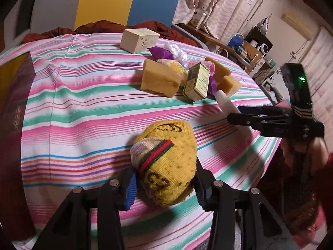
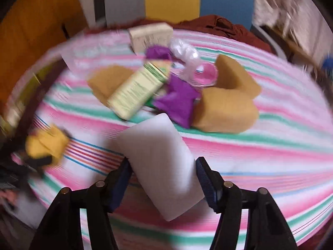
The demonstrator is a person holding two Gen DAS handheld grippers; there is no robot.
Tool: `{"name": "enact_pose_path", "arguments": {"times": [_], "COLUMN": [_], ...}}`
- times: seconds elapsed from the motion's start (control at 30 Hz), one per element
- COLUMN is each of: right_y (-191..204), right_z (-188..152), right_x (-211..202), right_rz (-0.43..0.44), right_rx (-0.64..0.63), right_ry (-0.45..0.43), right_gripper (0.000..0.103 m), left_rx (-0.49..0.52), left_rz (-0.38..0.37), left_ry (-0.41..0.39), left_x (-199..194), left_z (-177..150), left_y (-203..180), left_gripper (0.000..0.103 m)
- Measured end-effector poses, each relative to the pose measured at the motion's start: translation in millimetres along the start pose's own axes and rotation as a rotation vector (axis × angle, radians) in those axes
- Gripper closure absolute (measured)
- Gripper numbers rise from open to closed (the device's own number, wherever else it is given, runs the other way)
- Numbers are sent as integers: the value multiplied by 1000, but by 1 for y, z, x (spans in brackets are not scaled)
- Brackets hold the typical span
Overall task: Organize objects
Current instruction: 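Grasp the yellow knit hat with the left tool while the right tool grasps the white foam block, then drop the hat into the gold tray with the left tool while the right tool drops the foam block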
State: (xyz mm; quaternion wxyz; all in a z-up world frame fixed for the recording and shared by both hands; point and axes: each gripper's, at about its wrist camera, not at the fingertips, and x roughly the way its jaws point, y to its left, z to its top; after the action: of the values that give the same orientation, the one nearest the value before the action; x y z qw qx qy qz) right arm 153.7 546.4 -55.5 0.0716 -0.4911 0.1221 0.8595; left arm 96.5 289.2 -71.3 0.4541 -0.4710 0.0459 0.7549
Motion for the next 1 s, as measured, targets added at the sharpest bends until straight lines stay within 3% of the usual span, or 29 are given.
{"name": "enact_pose_path", "arguments": {"times": [0.07,0.23,0.3,0.4,0.57,0.73,0.87,1.0], "right_y": [10,50,64,92,141,192,230,251], "right_z": [-8,-33,-35,-38,-29,-9,2,12], "right_x": [-10,-17,-16,-21,-20,-22,-26,-16], "right_rz": [82,434,523,575,644,674,669,692], "right_rx": [75,305,379,406,376,282,218,220], "right_ry": [-55,-207,-255,-298,-275,-262,-269,-243], "right_gripper": [41,40,40,40,40,40,40,39], "left_rx": [-15,-54,-63,-83,-133,-199,-260,-297], "left_rz": [-23,-59,-66,-64,-11,103,197,279], "left_ry": [3,-8,-35,-83,-189,-249,-246,-181], "left_x": [-4,-26,-41,-69,-119,-152,-163,-160], "left_z": [-2,-15,-20,-24,-25,-20,-20,-26], "left_y": [2,12,16,26,56,104,145,175], "left_gripper": [58,58,58,58,58,58,58,58]}}
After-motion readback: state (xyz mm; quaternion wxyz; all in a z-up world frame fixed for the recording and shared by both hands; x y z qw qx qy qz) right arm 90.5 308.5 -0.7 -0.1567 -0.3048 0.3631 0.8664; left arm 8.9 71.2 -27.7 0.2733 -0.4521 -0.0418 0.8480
